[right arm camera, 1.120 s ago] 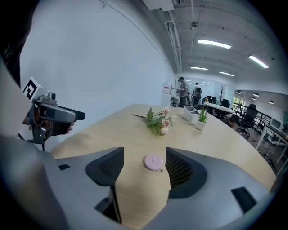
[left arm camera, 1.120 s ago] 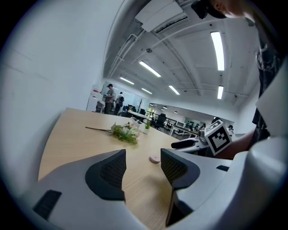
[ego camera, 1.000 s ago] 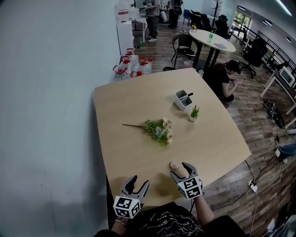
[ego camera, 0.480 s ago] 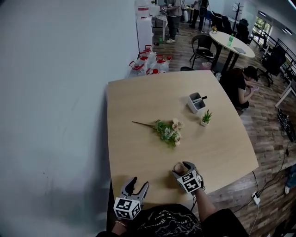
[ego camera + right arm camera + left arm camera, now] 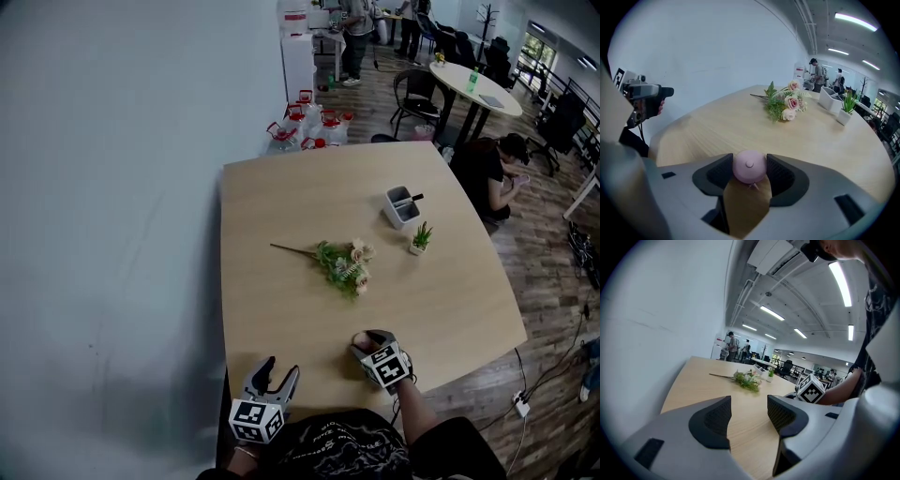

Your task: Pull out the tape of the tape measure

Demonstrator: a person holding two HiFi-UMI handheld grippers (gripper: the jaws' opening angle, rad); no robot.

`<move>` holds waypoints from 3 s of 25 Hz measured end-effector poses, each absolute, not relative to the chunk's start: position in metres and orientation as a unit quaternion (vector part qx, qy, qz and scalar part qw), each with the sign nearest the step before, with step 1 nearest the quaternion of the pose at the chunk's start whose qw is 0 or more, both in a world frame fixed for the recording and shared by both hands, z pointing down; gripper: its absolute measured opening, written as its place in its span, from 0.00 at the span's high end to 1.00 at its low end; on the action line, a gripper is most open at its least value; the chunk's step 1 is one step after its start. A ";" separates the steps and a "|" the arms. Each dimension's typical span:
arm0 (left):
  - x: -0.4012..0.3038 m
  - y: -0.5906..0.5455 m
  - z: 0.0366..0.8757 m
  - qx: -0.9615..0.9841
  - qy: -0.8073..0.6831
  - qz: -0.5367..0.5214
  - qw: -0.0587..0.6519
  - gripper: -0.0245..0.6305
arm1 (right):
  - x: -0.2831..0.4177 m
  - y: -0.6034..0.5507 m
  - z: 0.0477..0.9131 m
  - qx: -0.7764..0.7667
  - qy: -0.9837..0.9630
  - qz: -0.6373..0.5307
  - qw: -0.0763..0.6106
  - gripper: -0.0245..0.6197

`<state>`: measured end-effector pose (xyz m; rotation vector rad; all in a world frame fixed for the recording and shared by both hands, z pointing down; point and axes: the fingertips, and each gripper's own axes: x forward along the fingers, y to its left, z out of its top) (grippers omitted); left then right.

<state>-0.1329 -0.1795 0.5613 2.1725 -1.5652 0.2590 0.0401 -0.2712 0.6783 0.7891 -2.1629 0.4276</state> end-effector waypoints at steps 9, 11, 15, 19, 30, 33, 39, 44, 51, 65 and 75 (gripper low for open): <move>-0.129 -0.180 0.555 0.790 -0.562 0.077 0.233 0.59 | 0.038 -0.273 0.660 0.328 -0.856 0.149 0.371 0.60; -0.126 -0.181 0.552 0.793 -0.557 0.075 0.233 0.59 | 0.035 -0.275 0.642 0.332 -0.863 0.131 0.358 0.60; -0.114 -0.182 0.550 0.805 -0.529 0.073 0.258 0.59 | 0.030 -0.273 0.600 0.339 -0.877 0.086 0.330 0.60; -0.096 -0.189 0.552 0.819 -0.489 0.057 0.293 0.59 | 0.027 -0.270 0.564 0.350 -0.887 0.044 0.298 0.60; -0.047 -0.207 0.510 0.856 -0.367 -0.035 0.363 0.59 | 0.011 -0.224 0.485 0.332 -0.898 -0.074 0.279 0.60; -0.037 -0.211 0.503 0.853 -0.326 -0.076 0.401 0.59 | 0.005 -0.213 0.482 0.323 -0.901 -0.086 0.277 0.60; -0.026 -0.213 0.496 0.842 -0.251 -0.110 0.465 0.59 | -0.011 -0.195 0.481 0.299 -0.910 -0.094 0.270 0.60; -0.017 -0.214 0.495 0.827 -0.210 -0.134 0.504 0.59 | -0.023 -0.185 0.476 0.277 -0.923 -0.089 0.253 0.60; -0.010 -0.211 0.495 0.796 -0.164 -0.190 0.551 0.83 | -0.025 -0.184 0.480 0.266 -0.923 -0.089 0.262 0.60; -0.030 -0.226 0.499 0.747 -0.186 -0.243 0.590 0.86 | -0.005 -0.194 0.478 0.260 -0.937 -0.048 0.229 0.59; -0.036 -0.229 0.501 0.714 -0.161 -0.263 0.629 0.86 | -0.008 -0.197 0.485 0.216 -0.954 -0.019 0.207 0.72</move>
